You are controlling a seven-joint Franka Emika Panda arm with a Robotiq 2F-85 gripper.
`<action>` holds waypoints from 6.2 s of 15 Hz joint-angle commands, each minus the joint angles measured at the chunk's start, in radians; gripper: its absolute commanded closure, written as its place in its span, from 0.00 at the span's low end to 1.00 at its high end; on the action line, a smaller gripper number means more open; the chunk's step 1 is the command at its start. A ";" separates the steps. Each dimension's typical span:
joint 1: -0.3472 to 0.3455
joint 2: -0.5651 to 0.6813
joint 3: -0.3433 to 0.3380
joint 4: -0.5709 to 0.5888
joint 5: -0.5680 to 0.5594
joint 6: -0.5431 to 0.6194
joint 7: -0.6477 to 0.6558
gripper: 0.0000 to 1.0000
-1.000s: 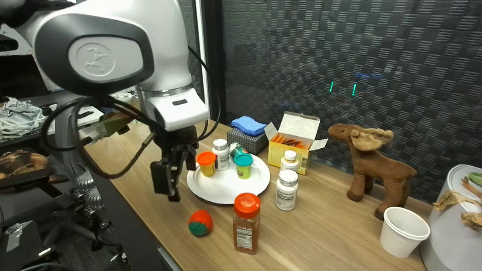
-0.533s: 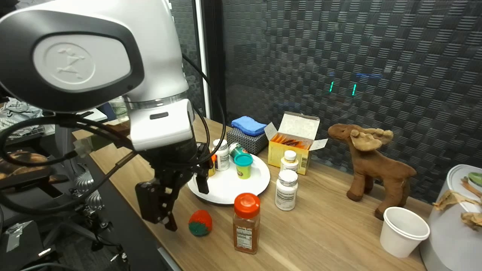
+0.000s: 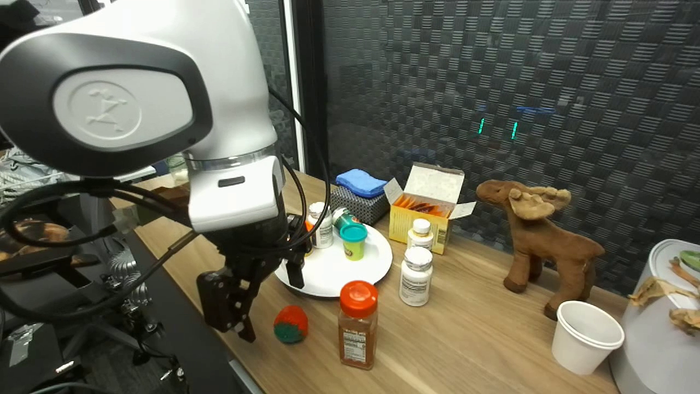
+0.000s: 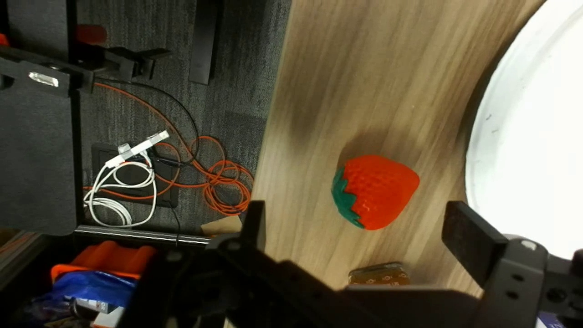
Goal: Pick up all the objects surrounding the white plate and arrange them on the plate
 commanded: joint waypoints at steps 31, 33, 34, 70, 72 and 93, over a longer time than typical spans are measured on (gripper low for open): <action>0.083 0.205 0.019 0.355 -0.002 0.055 -0.124 0.73; 0.094 0.254 0.026 0.399 0.062 0.048 -0.198 0.73; 0.098 0.276 0.030 0.415 0.098 0.048 -0.237 0.73; 0.127 0.210 -0.039 0.254 0.174 0.173 -0.411 0.00; 0.124 0.192 -0.040 0.242 0.183 0.185 -0.420 0.00; -0.044 -0.178 -0.004 0.065 0.030 -0.185 -0.303 0.00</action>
